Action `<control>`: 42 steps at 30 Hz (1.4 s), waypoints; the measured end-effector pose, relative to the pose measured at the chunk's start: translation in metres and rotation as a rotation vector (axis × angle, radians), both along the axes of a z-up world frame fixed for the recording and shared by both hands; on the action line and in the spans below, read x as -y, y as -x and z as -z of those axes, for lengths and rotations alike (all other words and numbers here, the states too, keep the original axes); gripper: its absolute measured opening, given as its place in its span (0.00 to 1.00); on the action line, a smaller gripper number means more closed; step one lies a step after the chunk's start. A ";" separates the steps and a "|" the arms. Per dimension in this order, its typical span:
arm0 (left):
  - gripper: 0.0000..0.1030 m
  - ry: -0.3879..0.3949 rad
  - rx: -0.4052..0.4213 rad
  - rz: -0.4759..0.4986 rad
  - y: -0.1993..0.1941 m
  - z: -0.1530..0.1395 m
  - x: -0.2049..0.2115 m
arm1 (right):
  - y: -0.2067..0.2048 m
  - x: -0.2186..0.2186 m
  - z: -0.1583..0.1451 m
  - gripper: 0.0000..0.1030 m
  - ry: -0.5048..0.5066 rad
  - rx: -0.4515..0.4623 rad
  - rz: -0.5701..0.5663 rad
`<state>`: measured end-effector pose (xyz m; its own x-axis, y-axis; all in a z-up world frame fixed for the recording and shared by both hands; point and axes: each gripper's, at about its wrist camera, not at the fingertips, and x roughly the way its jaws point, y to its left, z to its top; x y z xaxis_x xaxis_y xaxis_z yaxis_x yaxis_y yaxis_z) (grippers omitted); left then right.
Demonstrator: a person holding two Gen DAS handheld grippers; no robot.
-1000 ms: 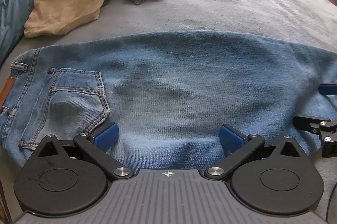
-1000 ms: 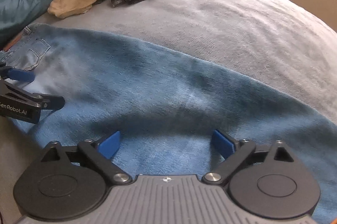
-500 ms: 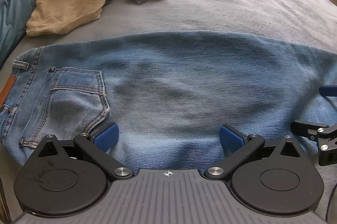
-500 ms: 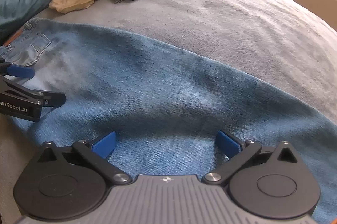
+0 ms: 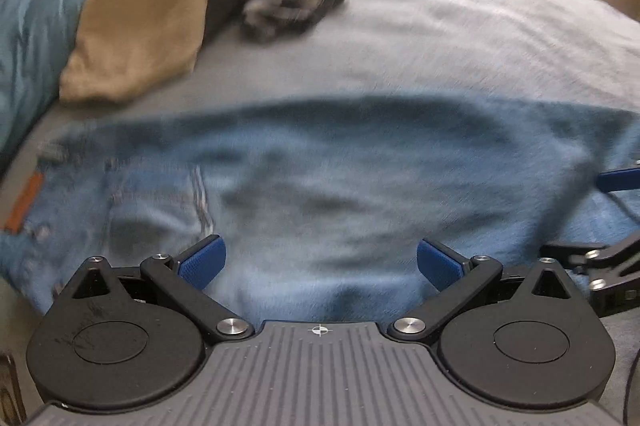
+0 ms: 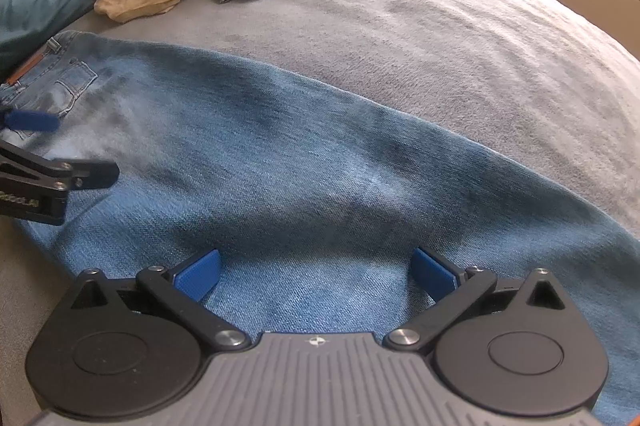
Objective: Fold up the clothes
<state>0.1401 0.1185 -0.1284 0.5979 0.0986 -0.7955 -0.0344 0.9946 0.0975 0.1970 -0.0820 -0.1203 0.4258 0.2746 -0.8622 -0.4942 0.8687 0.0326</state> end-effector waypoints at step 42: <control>1.00 0.081 -0.045 0.042 -0.026 0.025 0.025 | 0.001 -0.002 0.000 1.00 0.012 0.005 -0.001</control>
<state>0.1663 0.0934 -0.1535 0.5633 0.0083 -0.8262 0.0105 0.9998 0.0173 0.1955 -0.0804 -0.1200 0.4299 0.2645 -0.8633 -0.4950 0.8687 0.0196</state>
